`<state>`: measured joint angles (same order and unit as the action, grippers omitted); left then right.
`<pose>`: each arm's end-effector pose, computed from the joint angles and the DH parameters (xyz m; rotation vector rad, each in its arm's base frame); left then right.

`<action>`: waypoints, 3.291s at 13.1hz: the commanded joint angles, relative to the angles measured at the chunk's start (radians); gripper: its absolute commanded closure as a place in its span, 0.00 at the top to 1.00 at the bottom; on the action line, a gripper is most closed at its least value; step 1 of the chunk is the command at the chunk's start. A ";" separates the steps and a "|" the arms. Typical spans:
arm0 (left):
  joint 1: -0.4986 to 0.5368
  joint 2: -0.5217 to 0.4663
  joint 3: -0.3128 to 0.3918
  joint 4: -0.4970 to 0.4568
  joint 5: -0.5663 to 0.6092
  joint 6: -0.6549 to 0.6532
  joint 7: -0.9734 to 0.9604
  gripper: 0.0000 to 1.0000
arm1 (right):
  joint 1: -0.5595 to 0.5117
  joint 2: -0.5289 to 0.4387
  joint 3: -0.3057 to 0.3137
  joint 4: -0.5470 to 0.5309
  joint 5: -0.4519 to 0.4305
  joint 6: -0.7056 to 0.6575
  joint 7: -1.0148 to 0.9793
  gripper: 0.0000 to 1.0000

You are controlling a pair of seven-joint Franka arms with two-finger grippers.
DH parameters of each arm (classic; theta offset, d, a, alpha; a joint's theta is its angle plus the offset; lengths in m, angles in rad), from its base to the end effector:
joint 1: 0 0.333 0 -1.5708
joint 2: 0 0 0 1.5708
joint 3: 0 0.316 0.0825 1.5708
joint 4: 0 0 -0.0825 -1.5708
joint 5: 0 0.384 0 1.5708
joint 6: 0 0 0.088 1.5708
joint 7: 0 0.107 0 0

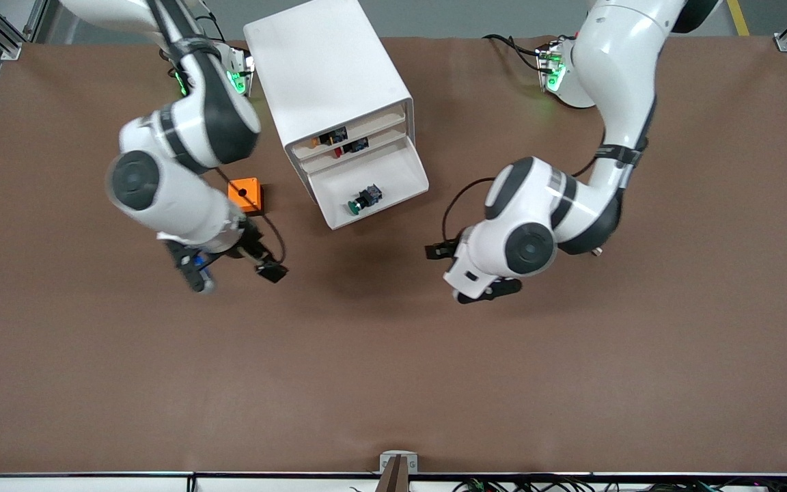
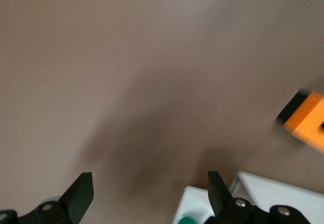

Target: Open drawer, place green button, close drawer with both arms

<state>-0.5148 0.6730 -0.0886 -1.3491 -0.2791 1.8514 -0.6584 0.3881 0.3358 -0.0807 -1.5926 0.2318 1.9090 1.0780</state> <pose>0.5824 -0.4118 0.3204 2.9351 0.2508 -0.4802 0.6194 0.2200 0.4403 -2.7348 1.2303 0.2042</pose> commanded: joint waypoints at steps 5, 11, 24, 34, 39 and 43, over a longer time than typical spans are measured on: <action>-0.134 0.010 0.010 -0.180 0.003 0.301 -0.015 1.00 | -0.296 -0.101 0.019 0.120 -0.098 -0.179 -0.727 1.00; -0.208 0.031 0.007 -0.185 -0.005 0.296 -0.212 1.00 | -0.330 -0.271 0.025 0.074 -0.219 -0.226 -1.023 1.00; -0.356 0.025 -0.007 -0.216 -0.009 0.235 -0.449 1.00 | -0.373 -0.379 0.088 0.002 -0.241 -0.215 -1.020 1.00; -0.357 0.022 -0.048 -0.205 -0.011 0.235 -0.507 1.00 | -0.373 -0.380 0.056 0.014 -0.255 -0.225 -1.024 1.00; -0.275 -0.079 0.070 -0.171 0.033 0.189 -0.497 1.00 | -0.371 -0.382 0.058 0.008 -0.272 -0.235 -1.014 1.00; -0.159 -0.246 0.072 -0.154 0.240 -0.006 -0.483 1.00 | -0.370 -0.382 0.059 0.005 -0.270 -0.237 -1.009 1.00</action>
<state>-0.7072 0.5269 -0.0158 -1.4791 -0.1202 1.9224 -1.1475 0.0281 -0.0423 -0.0328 -1.5918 -0.0321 1.6787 0.0680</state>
